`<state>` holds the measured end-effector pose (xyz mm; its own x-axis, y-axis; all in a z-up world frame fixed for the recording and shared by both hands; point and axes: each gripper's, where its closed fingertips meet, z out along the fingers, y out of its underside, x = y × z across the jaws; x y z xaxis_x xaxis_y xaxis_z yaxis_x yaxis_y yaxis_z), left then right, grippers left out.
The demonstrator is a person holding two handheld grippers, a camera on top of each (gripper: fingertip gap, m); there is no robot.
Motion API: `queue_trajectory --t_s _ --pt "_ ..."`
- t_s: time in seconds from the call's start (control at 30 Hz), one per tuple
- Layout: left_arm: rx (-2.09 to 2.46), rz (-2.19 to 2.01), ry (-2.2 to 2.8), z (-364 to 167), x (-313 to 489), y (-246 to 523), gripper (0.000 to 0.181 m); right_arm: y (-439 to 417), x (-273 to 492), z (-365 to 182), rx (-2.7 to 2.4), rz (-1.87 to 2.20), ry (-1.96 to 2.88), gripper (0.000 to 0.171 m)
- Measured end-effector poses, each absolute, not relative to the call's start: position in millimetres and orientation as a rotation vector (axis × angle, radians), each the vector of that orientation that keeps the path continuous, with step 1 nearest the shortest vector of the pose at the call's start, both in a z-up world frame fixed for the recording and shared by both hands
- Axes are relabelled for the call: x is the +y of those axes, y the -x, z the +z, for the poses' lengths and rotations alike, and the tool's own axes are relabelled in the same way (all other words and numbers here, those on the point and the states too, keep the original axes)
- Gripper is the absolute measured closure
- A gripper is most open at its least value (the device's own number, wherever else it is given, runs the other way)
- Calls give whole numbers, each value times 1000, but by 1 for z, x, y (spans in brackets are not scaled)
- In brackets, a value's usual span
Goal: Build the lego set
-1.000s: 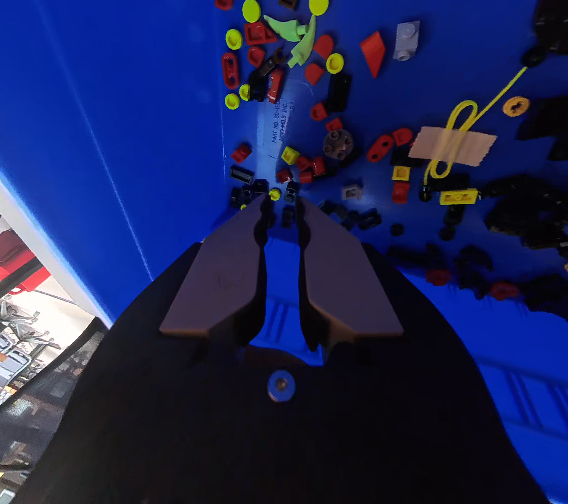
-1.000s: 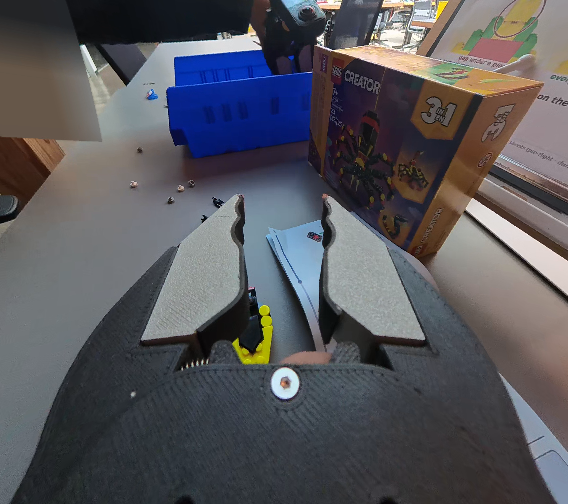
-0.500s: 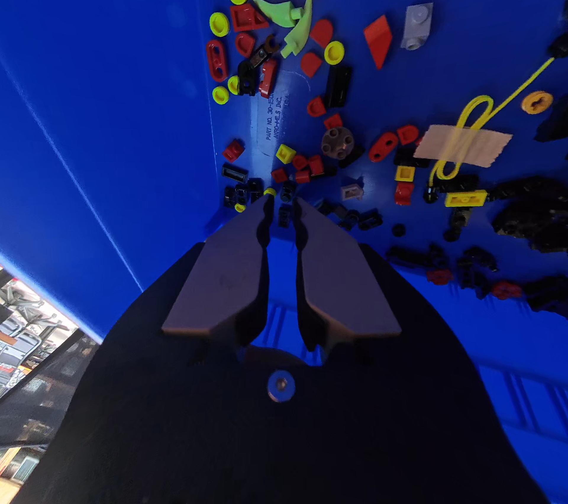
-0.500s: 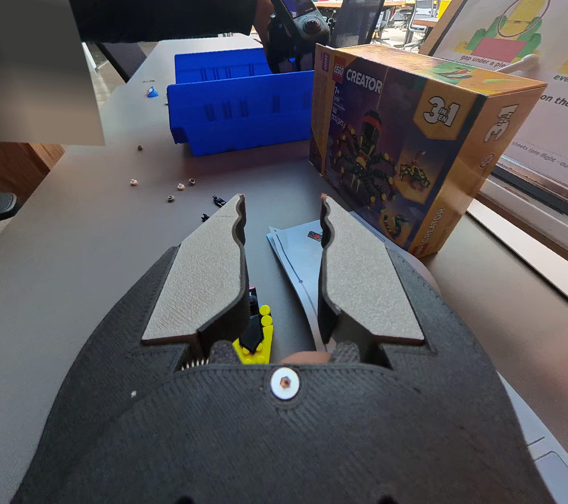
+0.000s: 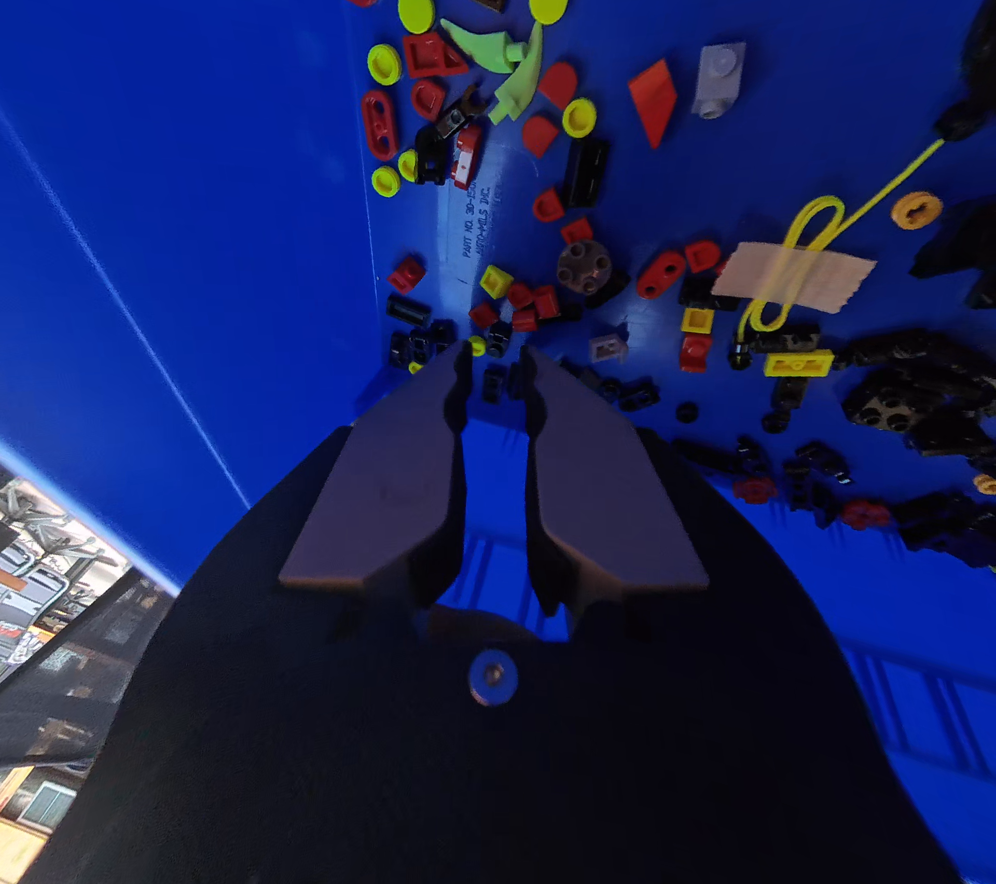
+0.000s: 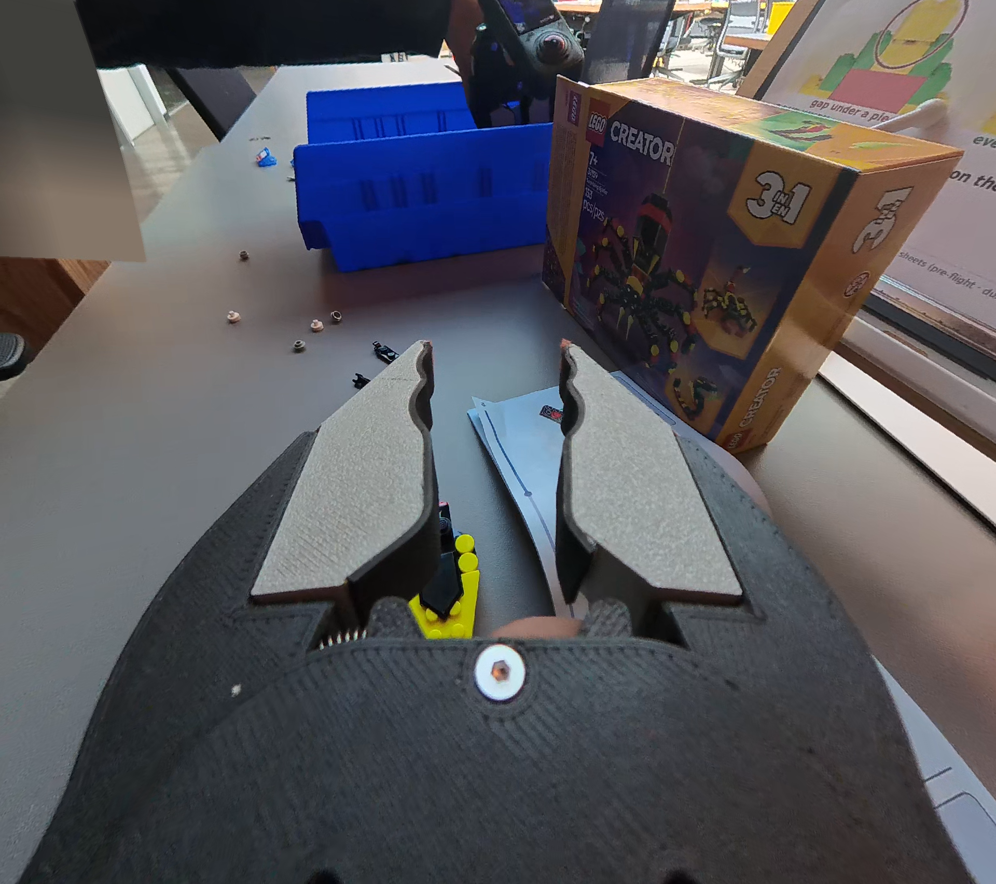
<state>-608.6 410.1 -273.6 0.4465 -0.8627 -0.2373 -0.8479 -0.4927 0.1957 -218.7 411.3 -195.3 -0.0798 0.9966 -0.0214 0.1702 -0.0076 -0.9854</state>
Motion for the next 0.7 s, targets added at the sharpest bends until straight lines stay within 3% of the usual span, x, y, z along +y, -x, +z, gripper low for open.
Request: queue_trajectory --t_s 0.03,0.7 --pt "-1556 -465 -2630 -273 410 607 165 219 411 -195 -1390 1195 1306 127" --pt "-1524 -378 -2608 -276 408 606 176 219 410 -196 -1397 1199 1304 128"
